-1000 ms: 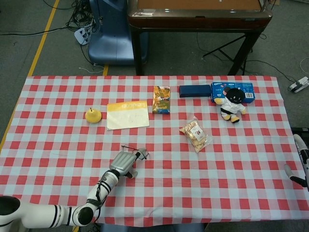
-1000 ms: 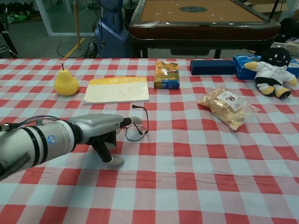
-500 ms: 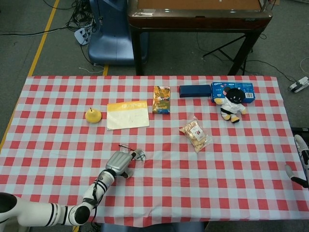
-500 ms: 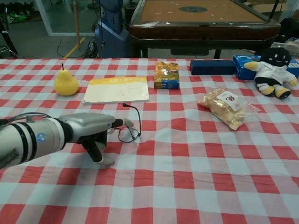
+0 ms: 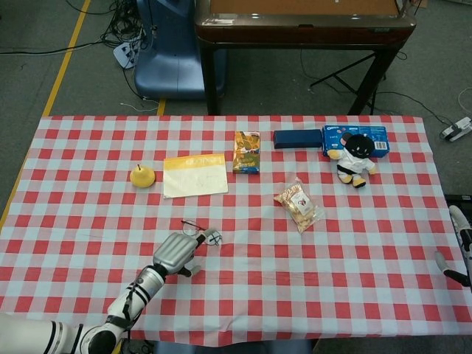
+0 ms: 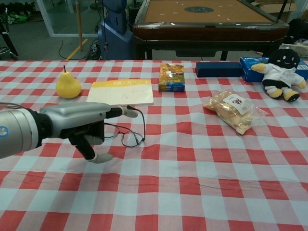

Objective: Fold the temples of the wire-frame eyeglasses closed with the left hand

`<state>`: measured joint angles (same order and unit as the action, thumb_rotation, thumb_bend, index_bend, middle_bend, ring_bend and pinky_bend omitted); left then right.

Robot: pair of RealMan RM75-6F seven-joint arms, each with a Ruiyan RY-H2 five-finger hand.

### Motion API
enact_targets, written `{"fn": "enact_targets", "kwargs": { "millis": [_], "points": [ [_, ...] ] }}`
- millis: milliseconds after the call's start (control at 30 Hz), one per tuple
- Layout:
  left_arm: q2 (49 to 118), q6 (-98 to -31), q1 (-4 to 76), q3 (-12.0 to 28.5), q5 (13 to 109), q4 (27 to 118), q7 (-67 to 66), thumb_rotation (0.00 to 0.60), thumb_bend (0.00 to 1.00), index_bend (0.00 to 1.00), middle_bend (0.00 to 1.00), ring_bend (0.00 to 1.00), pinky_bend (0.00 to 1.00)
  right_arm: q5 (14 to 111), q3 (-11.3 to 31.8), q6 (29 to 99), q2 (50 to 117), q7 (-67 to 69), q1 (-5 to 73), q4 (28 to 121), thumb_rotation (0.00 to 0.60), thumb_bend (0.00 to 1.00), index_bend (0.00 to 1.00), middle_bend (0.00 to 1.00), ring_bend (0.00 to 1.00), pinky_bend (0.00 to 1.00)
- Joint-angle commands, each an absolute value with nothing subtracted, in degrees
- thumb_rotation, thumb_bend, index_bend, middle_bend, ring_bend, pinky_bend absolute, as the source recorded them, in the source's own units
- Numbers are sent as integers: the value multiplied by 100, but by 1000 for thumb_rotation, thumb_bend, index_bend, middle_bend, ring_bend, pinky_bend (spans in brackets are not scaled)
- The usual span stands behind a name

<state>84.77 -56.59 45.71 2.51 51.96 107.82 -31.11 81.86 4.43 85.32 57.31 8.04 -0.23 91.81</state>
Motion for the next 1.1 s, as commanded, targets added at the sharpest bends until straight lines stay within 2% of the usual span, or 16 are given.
{"fn": "enact_targets", "kwargs": {
  "millis": [33, 100, 167, 233, 433, 700, 867, 1100],
  "points": [
    [8269, -5599, 4476, 122, 5580, 11006, -2860, 600, 420, 0, 1000, 965, 988, 8188, 445, 8533, 5735, 810, -22, 9174, 600, 299, 1, 153, 136, 291],
    [8204, -5611, 4429, 131, 5774, 11063, -2696, 600, 614, 0, 1000, 976, 996, 8191, 445, 8534, 5736, 816, -23, 9170, 600, 298, 1, 153, 136, 291],
    [8129, -5625, 4377, 142, 5989, 11121, -2506, 600, 750, 0, 1000, 986, 1000, 8192, 446, 8536, 5738, 821, -24, 9166, 600, 299, 1, 153, 136, 291],
    [8022, -5579, 4365, 134, 6172, 11181, -2383, 600, 828, 0, 1000, 992, 1000, 8196, 446, 8539, 5738, 827, -25, 9163, 600, 298, 1, 153, 136, 291],
    [7772, -5513, 4311, 158, 6547, 11391, -2001, 600, 871, 0, 1000, 994, 1000, 8203, 448, 8566, 5739, 842, -40, 9154, 600, 298, 1, 153, 136, 291],
    [7353, -5698, 4150, 263, 6823, 11634, -1636, 600, 875, 0, 1000, 991, 1000, 8194, 437, 8567, 5752, 892, -63, 9101, 600, 298, 1, 153, 139, 291],
    [7250, -5632, 4045, 34, 7388, 11908, -1471, 600, 876, 0, 1000, 991, 1000, 8191, 430, 8564, 5763, 909, -74, 9078, 600, 298, 1, 153, 141, 291],
    [7519, -5511, 4028, -195, 7742, 11952, -1784, 600, 876, 0, 1000, 985, 1000, 8179, 425, 8577, 5745, 918, -100, 9071, 600, 298, 1, 153, 141, 291]
  ]
}}
